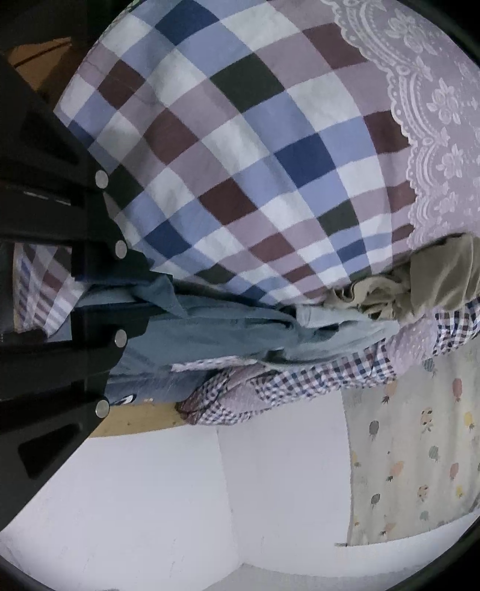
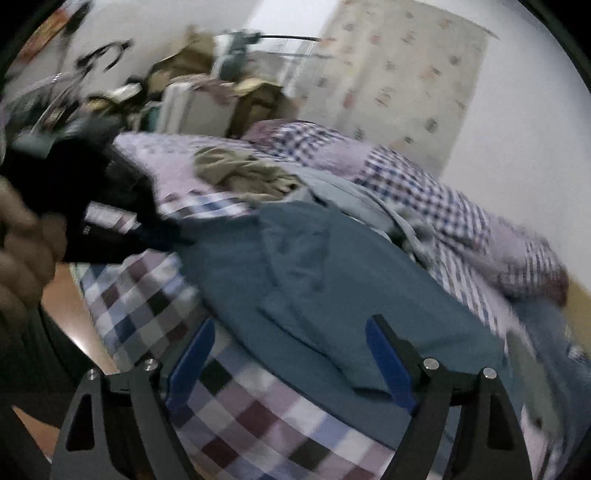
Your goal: Fold clothes
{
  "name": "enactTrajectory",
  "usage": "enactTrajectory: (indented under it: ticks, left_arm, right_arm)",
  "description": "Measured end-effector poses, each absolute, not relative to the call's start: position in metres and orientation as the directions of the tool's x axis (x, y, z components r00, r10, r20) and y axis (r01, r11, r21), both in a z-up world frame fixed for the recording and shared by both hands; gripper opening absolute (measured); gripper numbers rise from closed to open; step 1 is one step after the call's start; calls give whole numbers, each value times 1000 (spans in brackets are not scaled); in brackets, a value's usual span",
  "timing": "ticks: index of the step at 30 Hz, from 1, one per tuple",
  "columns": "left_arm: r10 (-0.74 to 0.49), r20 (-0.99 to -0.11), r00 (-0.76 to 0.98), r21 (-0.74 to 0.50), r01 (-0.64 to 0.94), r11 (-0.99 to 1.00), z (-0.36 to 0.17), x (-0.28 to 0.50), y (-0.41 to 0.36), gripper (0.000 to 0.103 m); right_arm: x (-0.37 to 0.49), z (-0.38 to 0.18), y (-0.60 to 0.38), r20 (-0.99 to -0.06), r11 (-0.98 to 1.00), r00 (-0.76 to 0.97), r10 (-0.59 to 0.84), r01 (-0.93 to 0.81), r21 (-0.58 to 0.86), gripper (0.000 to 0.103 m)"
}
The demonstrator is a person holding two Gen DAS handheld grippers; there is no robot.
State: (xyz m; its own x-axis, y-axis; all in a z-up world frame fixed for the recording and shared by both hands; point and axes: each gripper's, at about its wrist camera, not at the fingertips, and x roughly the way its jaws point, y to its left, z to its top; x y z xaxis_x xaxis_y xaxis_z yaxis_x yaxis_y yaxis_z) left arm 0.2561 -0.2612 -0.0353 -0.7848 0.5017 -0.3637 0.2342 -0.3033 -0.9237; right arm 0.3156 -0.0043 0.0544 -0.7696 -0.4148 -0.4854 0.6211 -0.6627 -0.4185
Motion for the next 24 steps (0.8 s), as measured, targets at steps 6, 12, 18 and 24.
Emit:
enactTrajectory:
  ticks: [6,12,18,24]
  left_arm:
    - [546,-318,-775,-937,169,-306,-21,251,-257,5]
    - [551,-286,-784,-948,148,-281,-14,249,-259,5]
    - [577,-230,-783,-962,95,-255,-7,238,-248,4]
    - [580,-179,-794,-972,52,-229,-1,239,-247,4]
  right_arm:
    - [310,31,-45,-432,-584,-824,-368,566,-582,87]
    - [289,19,-64,-429,-562,-836,-341,547,-620,87]
    - [285,12,-71,-414,-547,-847,-334,532,-646,87]
    - [258,14,-74,-420,-582,-864,-278,500,-641,86]
